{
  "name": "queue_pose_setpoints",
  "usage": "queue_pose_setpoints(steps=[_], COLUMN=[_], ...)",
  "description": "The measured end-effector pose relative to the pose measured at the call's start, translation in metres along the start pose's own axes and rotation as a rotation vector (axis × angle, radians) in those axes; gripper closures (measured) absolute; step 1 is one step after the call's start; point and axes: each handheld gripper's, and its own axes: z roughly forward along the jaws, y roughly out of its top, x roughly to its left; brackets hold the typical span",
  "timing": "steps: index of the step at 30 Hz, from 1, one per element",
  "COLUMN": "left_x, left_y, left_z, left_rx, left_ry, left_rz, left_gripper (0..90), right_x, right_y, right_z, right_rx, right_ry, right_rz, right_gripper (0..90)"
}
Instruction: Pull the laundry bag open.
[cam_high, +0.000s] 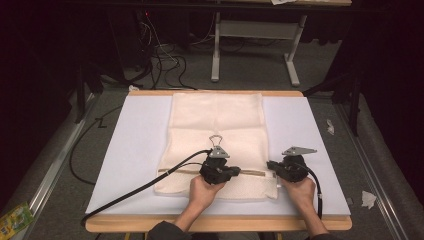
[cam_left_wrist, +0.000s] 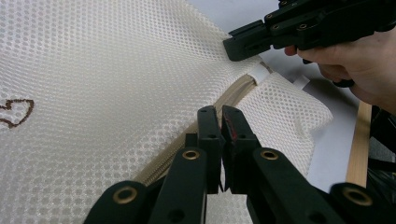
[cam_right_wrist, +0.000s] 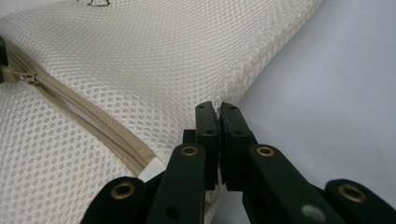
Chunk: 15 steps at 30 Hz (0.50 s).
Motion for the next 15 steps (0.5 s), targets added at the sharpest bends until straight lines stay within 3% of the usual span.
queue_pose_setpoints(steps=[15], left_x=[0.002], left_y=[-0.002], left_z=[-0.012], left_rx=[-0.007], left_ry=[0.013], left_rz=[0.017], left_gripper=[87.1], right_x=[-0.001], right_y=[0.0], right_z=[-0.001], right_rx=[-0.003], right_ry=[-0.001], right_rz=[0.017], right_gripper=[88.7])
